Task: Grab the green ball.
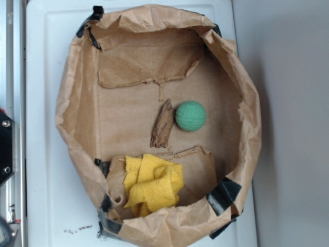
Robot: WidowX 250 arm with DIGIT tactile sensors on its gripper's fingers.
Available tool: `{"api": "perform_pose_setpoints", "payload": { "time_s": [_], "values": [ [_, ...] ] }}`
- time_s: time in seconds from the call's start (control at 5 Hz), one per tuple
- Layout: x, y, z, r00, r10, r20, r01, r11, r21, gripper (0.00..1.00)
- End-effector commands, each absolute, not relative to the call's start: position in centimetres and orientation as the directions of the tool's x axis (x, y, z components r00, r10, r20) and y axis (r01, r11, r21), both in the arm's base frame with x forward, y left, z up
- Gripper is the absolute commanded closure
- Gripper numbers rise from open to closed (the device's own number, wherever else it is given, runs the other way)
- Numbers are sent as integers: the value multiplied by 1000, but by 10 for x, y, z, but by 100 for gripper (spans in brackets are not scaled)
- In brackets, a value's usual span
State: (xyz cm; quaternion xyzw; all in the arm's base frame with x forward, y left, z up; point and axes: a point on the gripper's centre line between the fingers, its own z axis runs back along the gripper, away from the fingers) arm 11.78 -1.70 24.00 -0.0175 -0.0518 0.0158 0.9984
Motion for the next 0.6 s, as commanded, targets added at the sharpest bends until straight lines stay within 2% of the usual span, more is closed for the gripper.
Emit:
{"api": "perform_pose_setpoints", "payload": {
  "time_s": [0.0, 0.2, 0.4],
  "values": [
    [118, -17, 240, 994, 33, 103, -30, 999, -37, 0],
    [168, -22, 232, 988, 58, 145, -53, 998, -38, 0],
    [218, -14, 228, 984, 108, 139, -101, 993, -63, 0]
  ]
}}
